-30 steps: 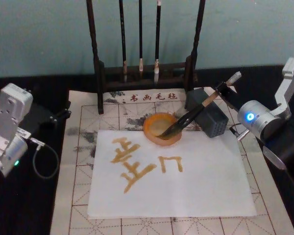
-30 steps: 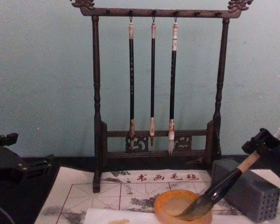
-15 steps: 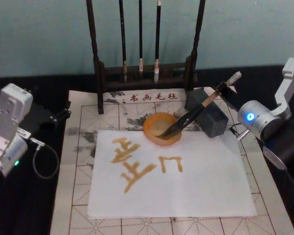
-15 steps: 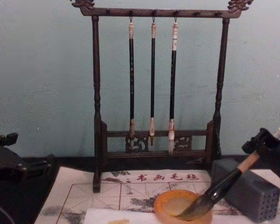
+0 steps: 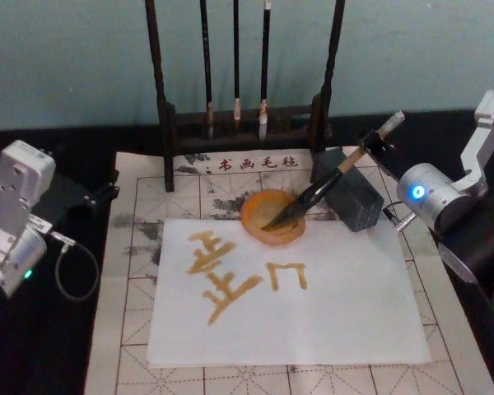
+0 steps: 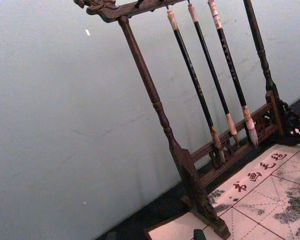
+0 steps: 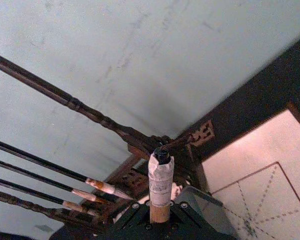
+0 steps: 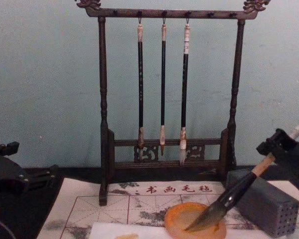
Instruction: Pick up the brush from the inkstone, write on the paper, then place the brush back to its original position.
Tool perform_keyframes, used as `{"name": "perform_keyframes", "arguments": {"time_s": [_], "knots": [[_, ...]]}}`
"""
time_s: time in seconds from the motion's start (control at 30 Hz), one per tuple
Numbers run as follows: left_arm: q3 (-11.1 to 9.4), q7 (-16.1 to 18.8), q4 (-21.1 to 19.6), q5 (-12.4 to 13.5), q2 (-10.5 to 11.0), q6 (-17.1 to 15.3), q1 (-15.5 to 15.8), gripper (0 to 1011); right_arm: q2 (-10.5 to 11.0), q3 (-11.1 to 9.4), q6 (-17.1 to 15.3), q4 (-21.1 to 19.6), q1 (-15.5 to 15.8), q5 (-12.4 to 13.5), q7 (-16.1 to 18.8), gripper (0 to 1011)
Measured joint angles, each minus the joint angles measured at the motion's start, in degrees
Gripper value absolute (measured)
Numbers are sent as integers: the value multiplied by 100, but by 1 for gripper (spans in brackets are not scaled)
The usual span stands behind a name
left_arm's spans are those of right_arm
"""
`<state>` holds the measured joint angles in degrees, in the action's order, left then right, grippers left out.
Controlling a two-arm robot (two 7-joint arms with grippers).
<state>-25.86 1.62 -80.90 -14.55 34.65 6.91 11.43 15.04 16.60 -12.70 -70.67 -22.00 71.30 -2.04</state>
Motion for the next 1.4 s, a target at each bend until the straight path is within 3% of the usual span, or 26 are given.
{"name": "perform_keyframes", "arguments": {"time_s": [0.2,0.47,0.8,0.97,1.4], "knots": [[0,0,0,0,0,0,0,1001,33,108,214,-71,-30,-48,61,15],[0,0,0,0,0,0,0,1001,93,296,594,-180,-44,-352,256,15],[0,0,0,0,0,0,0,1001,104,471,1274,-221,25,-1180,529,15],[0,0,0,0,0,0,0,1001,102,487,1492,-192,58,-1458,593,15],[0,0,0,0,0,0,0,1001,119,397,1759,-211,184,-1868,749,15]]}}
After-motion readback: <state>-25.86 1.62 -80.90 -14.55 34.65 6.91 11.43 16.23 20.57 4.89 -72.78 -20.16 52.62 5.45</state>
